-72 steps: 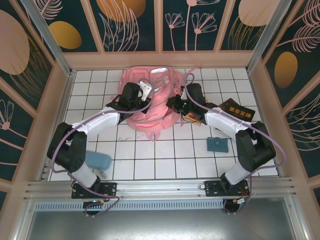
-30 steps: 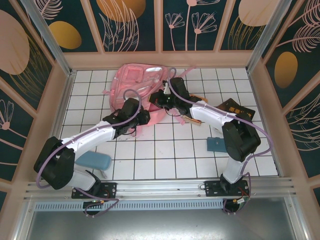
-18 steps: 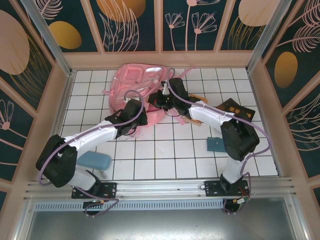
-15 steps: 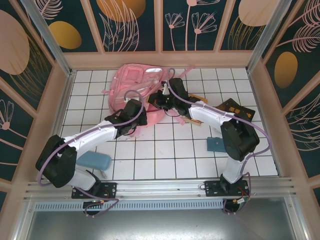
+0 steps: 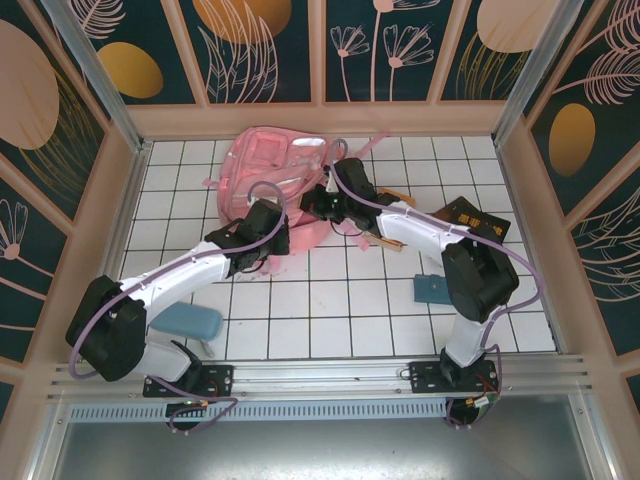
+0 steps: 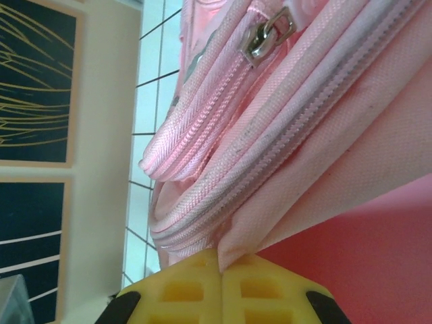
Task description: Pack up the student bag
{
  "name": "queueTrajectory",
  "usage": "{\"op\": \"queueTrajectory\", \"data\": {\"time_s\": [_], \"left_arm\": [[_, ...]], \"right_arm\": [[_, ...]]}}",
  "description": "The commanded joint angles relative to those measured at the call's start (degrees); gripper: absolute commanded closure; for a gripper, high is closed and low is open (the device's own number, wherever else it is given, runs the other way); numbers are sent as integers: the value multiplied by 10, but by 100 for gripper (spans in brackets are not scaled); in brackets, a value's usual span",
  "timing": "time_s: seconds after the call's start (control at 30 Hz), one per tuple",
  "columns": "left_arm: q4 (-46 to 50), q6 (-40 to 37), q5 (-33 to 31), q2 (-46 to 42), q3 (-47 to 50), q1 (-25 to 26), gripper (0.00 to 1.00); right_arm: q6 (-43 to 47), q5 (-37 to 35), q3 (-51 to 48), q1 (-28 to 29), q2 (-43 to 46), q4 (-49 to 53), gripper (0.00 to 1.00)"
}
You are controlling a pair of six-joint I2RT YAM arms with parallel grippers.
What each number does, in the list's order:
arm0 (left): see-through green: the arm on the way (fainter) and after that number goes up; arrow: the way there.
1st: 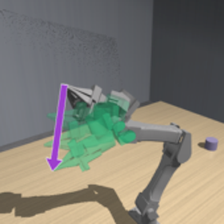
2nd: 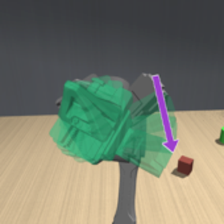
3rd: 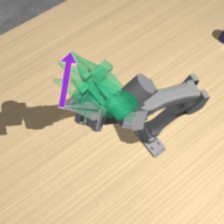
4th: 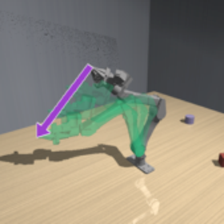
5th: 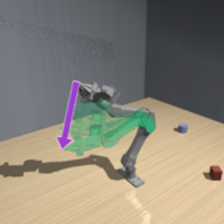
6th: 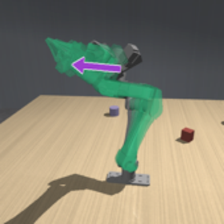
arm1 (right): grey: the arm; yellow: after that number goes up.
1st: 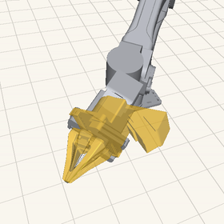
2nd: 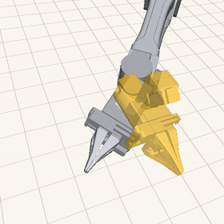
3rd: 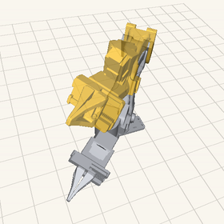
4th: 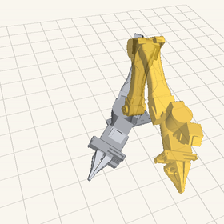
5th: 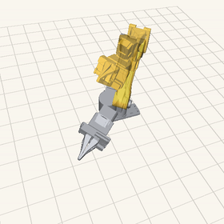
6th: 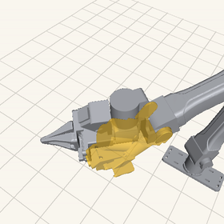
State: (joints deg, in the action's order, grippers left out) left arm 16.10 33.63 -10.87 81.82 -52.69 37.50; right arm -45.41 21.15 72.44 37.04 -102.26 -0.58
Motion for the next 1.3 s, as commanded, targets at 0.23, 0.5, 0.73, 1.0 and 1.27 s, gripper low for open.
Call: {"op": "queueTrajectory", "data": {"time_s": [0.23,0.5,0.73,1.0,1.27], "left_arm": [[51,-47,-22,-36,8,-62,100],[16,-69,-21,-50,17,-103,100],[-121,-143,165,-55,30,-85,100],[-161,-153,207,-41,33,-33,100],[-208,-129,233,6,36,-10,100]], "right_arm": [[103,-18,-56,-81,78,27,99],[177,31,-74,-145,81,45,98],[97,3,-92,-132,128,57,47],[-69,-141,-106,-54,196,147,44],[-222,-90,-103,-12,175,185,50]]}}
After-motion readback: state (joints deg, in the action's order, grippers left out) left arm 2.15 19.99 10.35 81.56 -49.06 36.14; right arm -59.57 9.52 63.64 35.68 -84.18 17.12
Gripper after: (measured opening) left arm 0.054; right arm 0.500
